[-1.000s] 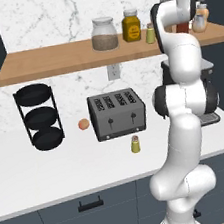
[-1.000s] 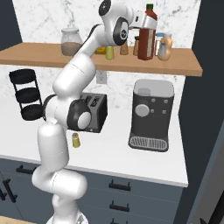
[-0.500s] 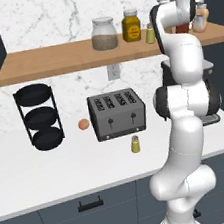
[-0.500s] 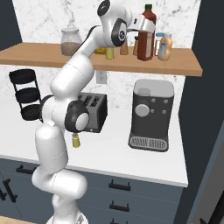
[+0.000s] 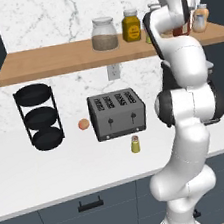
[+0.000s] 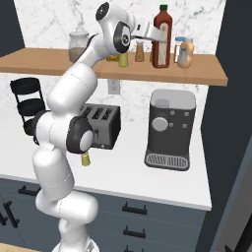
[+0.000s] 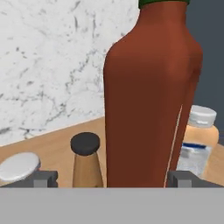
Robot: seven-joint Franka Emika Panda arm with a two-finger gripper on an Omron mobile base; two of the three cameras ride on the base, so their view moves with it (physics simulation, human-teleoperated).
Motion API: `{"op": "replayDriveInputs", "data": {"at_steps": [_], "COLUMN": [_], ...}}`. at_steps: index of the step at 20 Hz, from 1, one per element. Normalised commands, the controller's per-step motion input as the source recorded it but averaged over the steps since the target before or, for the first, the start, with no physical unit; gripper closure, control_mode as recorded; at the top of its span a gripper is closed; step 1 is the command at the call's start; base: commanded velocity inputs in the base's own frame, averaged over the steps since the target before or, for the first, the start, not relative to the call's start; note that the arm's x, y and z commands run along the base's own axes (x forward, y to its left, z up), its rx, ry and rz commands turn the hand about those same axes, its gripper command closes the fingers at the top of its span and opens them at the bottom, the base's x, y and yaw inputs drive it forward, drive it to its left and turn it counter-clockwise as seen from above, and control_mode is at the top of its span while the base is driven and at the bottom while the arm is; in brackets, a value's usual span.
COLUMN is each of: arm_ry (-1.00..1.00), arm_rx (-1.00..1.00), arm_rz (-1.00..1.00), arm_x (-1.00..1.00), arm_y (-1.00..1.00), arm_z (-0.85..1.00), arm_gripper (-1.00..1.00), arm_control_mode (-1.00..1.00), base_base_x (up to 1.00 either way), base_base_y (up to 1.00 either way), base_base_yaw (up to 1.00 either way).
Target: Put the shaker and condiment bottle from the counter next to their counterparts in the cabinet.
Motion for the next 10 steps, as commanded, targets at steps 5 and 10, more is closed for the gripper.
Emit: {"op": "replayDriveInputs", "data": {"at_steps": [5, 10], "arm_ry": [0.00, 0.00], "arm_rx": [0.01, 0.00], "arm_rz": [0.00, -0.02], "arm_x": [-0.49, -0.67], "arm_y": [0.02, 0.19], "arm_z": [0.00, 0.00], "arm_gripper": [-1.00, -1.00], "arm_control_mode": [-1.00, -1.00], "base_base_x": [0.00, 0.00], "base_base_y": [0.00, 0.00], "base_base_yaw": [0.00, 0.00]}}
